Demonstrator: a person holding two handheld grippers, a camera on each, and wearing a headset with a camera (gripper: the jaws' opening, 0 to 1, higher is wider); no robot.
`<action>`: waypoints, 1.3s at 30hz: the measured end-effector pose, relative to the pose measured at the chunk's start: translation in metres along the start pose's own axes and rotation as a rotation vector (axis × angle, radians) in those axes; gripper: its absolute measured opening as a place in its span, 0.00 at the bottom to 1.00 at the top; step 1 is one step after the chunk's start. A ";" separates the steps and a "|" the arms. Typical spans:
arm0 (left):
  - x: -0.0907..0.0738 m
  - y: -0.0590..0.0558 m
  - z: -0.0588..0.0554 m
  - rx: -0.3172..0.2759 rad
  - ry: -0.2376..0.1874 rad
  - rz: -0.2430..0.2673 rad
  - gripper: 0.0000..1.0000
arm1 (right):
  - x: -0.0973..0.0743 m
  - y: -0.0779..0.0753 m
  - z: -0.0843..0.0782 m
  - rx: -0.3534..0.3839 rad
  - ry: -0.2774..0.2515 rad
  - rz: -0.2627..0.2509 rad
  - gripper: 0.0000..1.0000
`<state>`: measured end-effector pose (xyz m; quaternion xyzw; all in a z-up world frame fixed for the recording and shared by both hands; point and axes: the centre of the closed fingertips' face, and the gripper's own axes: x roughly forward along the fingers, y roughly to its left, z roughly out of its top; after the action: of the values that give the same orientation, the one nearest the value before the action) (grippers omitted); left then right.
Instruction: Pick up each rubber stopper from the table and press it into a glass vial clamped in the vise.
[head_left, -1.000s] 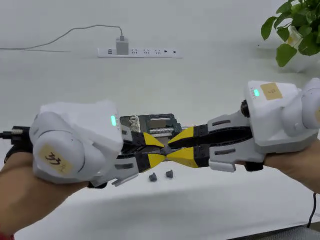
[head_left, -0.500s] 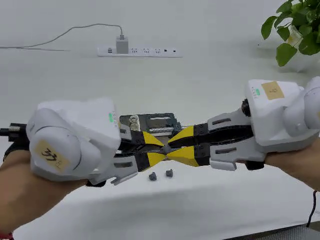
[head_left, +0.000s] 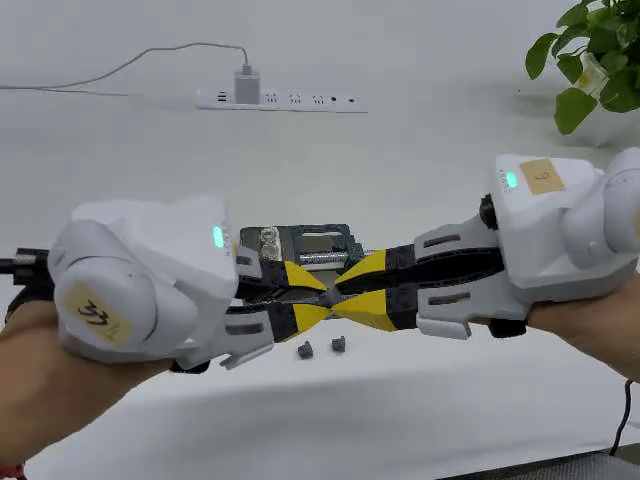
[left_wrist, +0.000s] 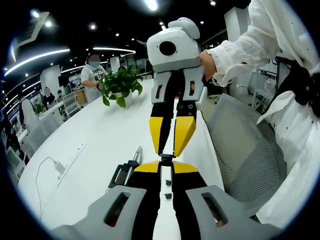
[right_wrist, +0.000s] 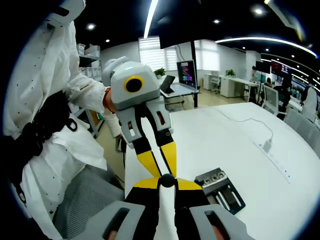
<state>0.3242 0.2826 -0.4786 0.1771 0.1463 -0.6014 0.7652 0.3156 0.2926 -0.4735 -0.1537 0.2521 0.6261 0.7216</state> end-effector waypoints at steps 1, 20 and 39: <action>0.000 0.000 0.000 0.001 -0.001 0.002 0.04 | 0.000 0.000 0.000 -0.001 0.002 0.000 0.05; -0.020 0.011 -0.027 -0.053 -0.002 0.078 0.27 | 0.005 -0.018 0.016 0.010 0.023 -0.007 0.05; -0.050 0.037 -0.062 -0.108 -0.006 0.202 0.56 | 0.028 -0.078 0.029 0.017 0.124 -0.028 0.06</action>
<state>0.3473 0.3620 -0.5090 0.1479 0.1576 -0.5130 0.8308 0.3992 0.3178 -0.4726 -0.1898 0.2993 0.6029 0.7147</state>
